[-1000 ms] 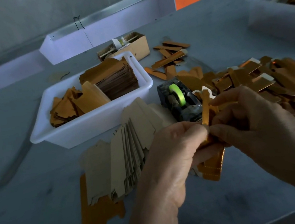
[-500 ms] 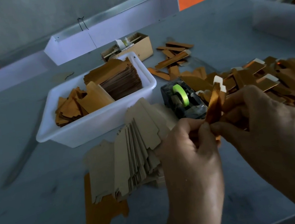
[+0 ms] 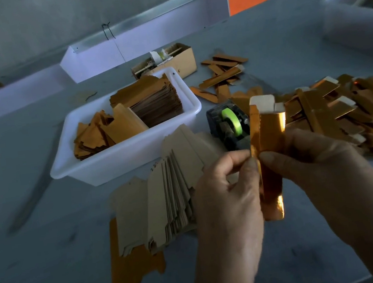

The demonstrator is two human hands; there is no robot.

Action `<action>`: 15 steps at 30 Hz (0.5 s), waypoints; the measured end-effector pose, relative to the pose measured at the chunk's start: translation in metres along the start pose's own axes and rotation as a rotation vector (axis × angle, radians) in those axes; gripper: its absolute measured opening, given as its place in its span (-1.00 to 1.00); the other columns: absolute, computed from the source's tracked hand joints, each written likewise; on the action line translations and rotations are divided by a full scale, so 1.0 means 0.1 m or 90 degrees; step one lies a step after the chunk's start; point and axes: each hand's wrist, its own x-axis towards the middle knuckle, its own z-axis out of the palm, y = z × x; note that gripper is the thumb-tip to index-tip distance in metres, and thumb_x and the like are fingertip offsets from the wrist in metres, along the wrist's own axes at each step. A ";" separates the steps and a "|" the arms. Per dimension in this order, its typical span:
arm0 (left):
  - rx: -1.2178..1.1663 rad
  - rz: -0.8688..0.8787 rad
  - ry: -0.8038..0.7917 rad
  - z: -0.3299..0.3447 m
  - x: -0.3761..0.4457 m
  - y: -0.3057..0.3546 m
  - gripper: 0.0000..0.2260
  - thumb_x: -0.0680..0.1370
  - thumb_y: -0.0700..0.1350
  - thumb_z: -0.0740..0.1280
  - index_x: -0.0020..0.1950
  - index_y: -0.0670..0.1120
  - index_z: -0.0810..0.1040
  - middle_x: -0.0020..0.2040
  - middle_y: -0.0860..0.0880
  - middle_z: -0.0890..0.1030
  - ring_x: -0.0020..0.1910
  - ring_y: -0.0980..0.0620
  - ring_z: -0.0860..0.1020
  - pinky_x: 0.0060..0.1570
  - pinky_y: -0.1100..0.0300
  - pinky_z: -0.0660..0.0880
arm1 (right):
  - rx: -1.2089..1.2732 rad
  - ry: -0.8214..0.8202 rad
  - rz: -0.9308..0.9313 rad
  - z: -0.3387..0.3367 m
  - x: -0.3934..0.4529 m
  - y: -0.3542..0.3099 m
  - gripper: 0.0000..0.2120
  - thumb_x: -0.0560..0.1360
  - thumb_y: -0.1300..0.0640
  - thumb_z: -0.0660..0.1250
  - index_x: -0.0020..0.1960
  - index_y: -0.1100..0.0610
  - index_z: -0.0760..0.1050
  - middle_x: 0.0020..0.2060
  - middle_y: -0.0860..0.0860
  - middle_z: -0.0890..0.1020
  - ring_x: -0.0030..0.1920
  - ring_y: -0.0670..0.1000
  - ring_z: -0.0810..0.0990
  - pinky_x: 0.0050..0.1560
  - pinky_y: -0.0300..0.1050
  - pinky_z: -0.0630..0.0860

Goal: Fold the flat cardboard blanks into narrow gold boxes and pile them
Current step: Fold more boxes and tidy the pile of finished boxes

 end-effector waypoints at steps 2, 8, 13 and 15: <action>0.185 0.064 0.003 0.01 -0.03 -0.02 -0.72 0.57 0.09 0.25 0.27 0.23 0.49 -0.03 0.14 0.60 -0.18 0.28 0.58 -0.30 0.41 0.51 | 0.027 0.009 0.022 -0.01 0.04 0.01 -0.79 0.25 -0.05 0.32 -0.12 -0.09 0.58 -0.22 -0.12 0.67 -0.16 -0.16 0.62 -0.07 -0.15 0.49; 0.496 0.221 0.288 -0.27 0.00 0.10 -0.68 0.57 0.04 0.22 0.31 0.10 0.51 0.08 0.11 0.60 -0.05 0.20 0.53 -0.09 0.33 0.44 | -0.238 0.196 -0.077 -0.26 0.43 0.09 -0.72 0.48 0.01 0.34 0.19 -0.10 0.50 -0.21 -0.17 0.57 -0.26 -0.18 0.53 -0.34 -0.29 0.35; 0.700 -0.006 0.269 -0.56 0.12 -0.06 -0.71 0.63 0.08 0.09 0.16 -0.05 0.49 -0.23 0.08 0.45 -0.35 0.23 0.26 -0.43 0.35 0.21 | -0.515 0.247 -0.038 -0.44 0.82 0.25 -0.82 0.51 0.08 0.31 0.06 0.12 0.56 -0.34 0.04 0.49 -0.28 0.07 0.44 -0.39 -0.19 0.20; 0.698 -0.047 0.230 -0.60 0.13 -0.13 -0.74 0.64 0.05 0.11 -0.01 -0.07 0.49 -0.34 0.10 0.36 -0.43 0.21 0.26 -0.53 0.33 0.20 | -0.591 0.241 0.018 -0.47 0.90 0.32 -0.77 0.51 0.05 0.32 0.08 0.17 0.53 -0.23 0.15 0.55 -0.21 0.19 0.50 -0.33 -0.16 0.29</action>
